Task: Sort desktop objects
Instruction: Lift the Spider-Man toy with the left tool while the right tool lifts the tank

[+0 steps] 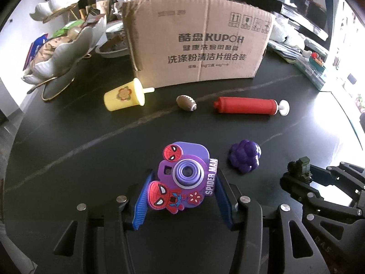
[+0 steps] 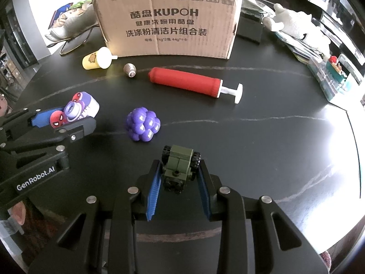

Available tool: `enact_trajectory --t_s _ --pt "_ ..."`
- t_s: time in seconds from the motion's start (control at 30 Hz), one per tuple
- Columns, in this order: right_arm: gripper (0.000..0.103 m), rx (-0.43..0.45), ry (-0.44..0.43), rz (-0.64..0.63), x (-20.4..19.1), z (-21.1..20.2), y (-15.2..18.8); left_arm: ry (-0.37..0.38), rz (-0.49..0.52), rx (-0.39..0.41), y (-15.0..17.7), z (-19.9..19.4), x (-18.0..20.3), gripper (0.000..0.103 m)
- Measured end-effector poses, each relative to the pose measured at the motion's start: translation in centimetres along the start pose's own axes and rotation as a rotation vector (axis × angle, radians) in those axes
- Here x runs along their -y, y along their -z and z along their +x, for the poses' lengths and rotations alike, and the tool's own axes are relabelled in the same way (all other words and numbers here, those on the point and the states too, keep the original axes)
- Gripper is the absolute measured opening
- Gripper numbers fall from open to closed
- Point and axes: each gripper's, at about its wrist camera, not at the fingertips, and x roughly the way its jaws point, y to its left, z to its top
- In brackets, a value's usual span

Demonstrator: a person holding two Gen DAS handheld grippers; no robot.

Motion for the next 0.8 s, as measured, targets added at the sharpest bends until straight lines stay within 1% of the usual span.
enact_trajectory --t_s 0.2,0.6,0.8 --pt "0.028 0.014 0.003 -0.006 -0.1 -0.5 0.2 0.002 -0.009 -0.003 0.2 -0.4 -0.3 0.048" --pt "0.028 0.055 0.008 -0.003 0.2 -2.0 0.1 -0.005 -0.002 0.044 0.0 -2.7 -0.2 0.048" --pt "0.028 0.077 0.006 -0.005 0.2 -2.8 -0.1 0.000 -0.027 0.049 -0.2 -3.6 -0.5 0.048"
